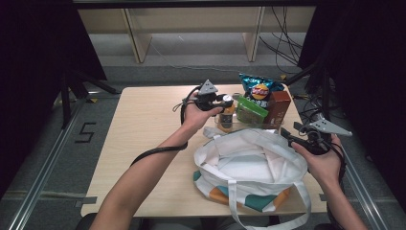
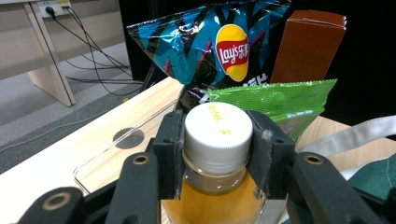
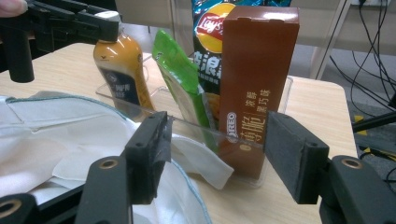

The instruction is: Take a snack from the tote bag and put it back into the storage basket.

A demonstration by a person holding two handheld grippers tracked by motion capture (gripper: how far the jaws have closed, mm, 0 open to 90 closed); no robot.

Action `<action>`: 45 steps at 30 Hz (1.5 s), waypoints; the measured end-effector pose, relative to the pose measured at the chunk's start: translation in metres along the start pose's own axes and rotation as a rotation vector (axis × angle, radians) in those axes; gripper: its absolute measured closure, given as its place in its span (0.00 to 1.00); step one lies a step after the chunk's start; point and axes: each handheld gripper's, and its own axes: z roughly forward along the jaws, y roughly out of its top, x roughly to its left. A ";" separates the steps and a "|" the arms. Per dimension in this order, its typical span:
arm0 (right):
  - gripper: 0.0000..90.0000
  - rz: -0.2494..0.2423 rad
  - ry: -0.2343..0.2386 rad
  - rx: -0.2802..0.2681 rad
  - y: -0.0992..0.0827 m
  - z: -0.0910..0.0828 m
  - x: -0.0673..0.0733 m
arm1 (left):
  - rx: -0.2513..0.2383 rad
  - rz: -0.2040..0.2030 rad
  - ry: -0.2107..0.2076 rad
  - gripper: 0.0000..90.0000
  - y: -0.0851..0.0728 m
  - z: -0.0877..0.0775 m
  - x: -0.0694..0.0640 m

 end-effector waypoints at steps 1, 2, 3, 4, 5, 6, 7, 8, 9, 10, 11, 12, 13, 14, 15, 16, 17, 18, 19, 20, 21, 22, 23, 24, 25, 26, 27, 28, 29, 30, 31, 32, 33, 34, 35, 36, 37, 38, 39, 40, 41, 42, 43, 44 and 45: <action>0.46 0.007 0.000 -0.001 0.000 0.000 0.001 | 0.000 -0.001 0.001 0.65 0.000 0.000 0.000; 0.46 -0.008 -0.003 -0.006 0.000 0.000 0.000 | 0.001 -0.004 0.002 0.65 -0.001 0.001 0.000; 0.46 0.001 -0.007 -0.002 0.001 -0.001 0.001 | 0.004 -0.001 0.003 0.65 -0.001 0.001 0.000; 0.46 -0.001 -0.002 -0.003 0.001 -0.001 0.001 | 0.007 0.001 0.003 0.65 -0.002 0.001 0.001; 0.46 0.000 -0.005 -0.002 0.001 -0.001 0.001 | 0.007 -0.002 0.002 0.65 -0.002 0.001 0.001; 0.46 0.001 -0.007 -0.001 0.001 -0.001 0.001 | 0.007 -0.003 0.003 0.65 -0.003 0.001 0.001; 0.46 0.001 -0.006 0.001 0.001 -0.001 0.002 | 0.008 -0.002 0.003 0.65 -0.003 0.001 0.001; 0.46 0.002 -0.007 0.001 0.000 -0.001 0.002 | 0.009 -0.003 0.003 0.65 -0.003 0.001 0.000; 0.46 0.002 -0.006 0.002 0.001 -0.001 0.002 | 0.011 -0.002 0.003 0.65 -0.003 0.001 0.001; 0.46 0.001 -0.006 0.001 0.001 -0.001 0.001 | 0.010 -0.004 0.003 0.65 -0.004 0.001 0.001; 0.46 0.001 -0.006 0.000 0.001 -0.001 0.001 | 0.010 -0.004 0.002 0.65 -0.004 0.001 0.001; 0.46 -0.001 -0.001 -0.002 0.001 -0.001 0.001 | 0.010 -0.005 0.002 0.65 -0.004 0.001 0.001; 0.46 -0.011 0.001 -0.001 0.001 -0.001 0.000 | 0.010 -0.005 0.002 0.65 -0.004 0.002 0.001; 0.46 -0.010 0.000 -0.001 0.001 -0.001 0.000 | 0.012 -0.003 0.002 0.65 -0.004 0.002 0.001; 0.46 -0.010 0.000 -0.003 0.001 -0.001 0.000 | 0.010 -0.004 0.003 0.65 -0.005 0.002 0.001; 0.46 -0.010 0.000 -0.003 0.001 -0.001 0.000 | 0.010 -0.005 0.003 0.65 -0.005 0.002 0.001; 0.46 -0.001 -0.011 -0.009 0.001 0.000 0.001 | 0.010 -0.006 0.002 0.65 -0.005 0.002 0.001; 0.46 -0.004 -0.007 -0.005 0.001 -0.001 0.001 | 0.010 -0.005 0.002 0.65 -0.005 0.002 0.001; 0.46 -0.003 -0.008 -0.004 0.001 -0.001 0.001 | 0.010 -0.005 0.002 0.65 -0.005 0.002 0.001; 0.46 -0.003 -0.008 -0.003 0.001 -0.001 0.001 | 0.010 -0.005 0.003 0.65 -0.005 0.002 0.001; 0.46 -0.002 -0.008 -0.003 0.001 -0.001 0.001 | 0.009 -0.004 0.005 0.65 -0.005 0.002 0.001; 0.46 -0.001 -0.007 -0.003 0.001 0.000 0.001 | 0.009 -0.004 0.005 0.65 -0.005 0.002 0.001; 0.46 -0.001 -0.007 -0.002 0.001 0.000 0.001 | 0.006 -0.006 0.006 0.65 -0.005 0.002 0.001; 0.46 -0.002 -0.007 -0.002 0.001 0.000 0.001 | 0.005 -0.008 0.006 0.65 -0.005 0.002 0.001; 0.46 -0.002 -0.007 -0.002 0.001 0.000 0.001 | 0.001 -0.010 0.007 0.65 -0.006 0.002 0.001; 0.46 -0.002 -0.008 -0.002 0.001 -0.001 0.001 | 0.000 -0.012 0.008 0.65 -0.006 0.002 0.001; 0.46 -0.003 -0.007 -0.006 0.001 -0.001 0.001 | 0.001 -0.011 0.010 0.65 -0.006 0.002 0.001; 0.46 -0.004 -0.002 -0.004 0.001 -0.001 0.000 | 0.002 -0.014 0.013 0.65 -0.006 0.002 0.001; 0.46 -0.004 0.002 0.001 0.001 -0.002 0.000 | 0.002 -0.015 0.014 0.65 -0.006 0.001 0.001; 0.46 -0.013 0.004 -0.006 0.002 -0.001 -0.001 | 0.003 -0.019 0.015 0.65 -0.006 0.001 0.001; 0.46 -0.006 0.004 -0.003 0.002 -0.001 -0.001 | 0.003 -0.026 0.013 0.64 -0.006 0.001 0.001; 0.46 -0.006 0.004 -0.003 0.002 -0.001 -0.001 | 0.007 -0.028 0.013 0.62 -0.007 0.001 0.001; 0.46 -0.007 0.004 -0.003 0.002 -0.001 -0.001 | 0.014 -0.027 0.011 0.59 -0.007 0.002 0.001; 0.46 0.008 0.001 0.005 0.001 -0.002 0.001 | 0.018 -0.021 0.016 0.54 -0.007 0.002 0.001; 0.46 -0.030 0.005 -0.009 0.001 0.000 -0.002 | 0.023 -0.015 0.022 0.51 -0.007 0.001 0.001; 0.46 -0.007 -0.005 -0.006 0.001 -0.001 0.001 | 0.022 -0.015 0.019 0.49 -0.007 0.001 0.001; 0.46 -0.004 -0.009 -0.004 0.001 -0.001 0.001 | 0.019 -0.020 0.016 0.46 -0.008 0.001 0.001; 0.46 -0.004 -0.008 -0.005 0.001 0.000 0.001 | 0.017 -0.025 0.012 0.44 -0.008 0.001 0.001; 0.46 0.001 -0.010 -0.005 0.001 -0.001 0.001 | 0.016 -0.028 0.010 0.42 -0.008 0.000 0.001; 0.46 0.001 -0.010 -0.005 0.001 -0.001 0.001 | 0.016 -0.031 0.013 0.41 -0.008 0.000 0.000; 0.46 -0.001 -0.005 -0.004 0.001 -0.001 0.001 | 0.016 -0.031 0.013 0.40 -0.008 0.000 0.000; 0.46 0.000 -0.006 -0.006 0.001 -0.001 0.001 | 0.011 -0.035 0.012 0.39 -0.007 0.000 0.000; 0.46 -0.001 -0.005 -0.005 0.001 -0.001 0.001 | 0.011 -0.037 0.014 0.38 -0.007 -0.001 -0.001; 0.46 -0.002 -0.005 -0.006 0.001 0.000 0.001 | 0.010 -0.035 0.014 0.37 -0.006 -0.002 -0.001; 0.46 -0.002 -0.004 -0.008 0.001 0.000 0.001 | 0.007 -0.037 0.014 0.36 -0.005 -0.003 -0.001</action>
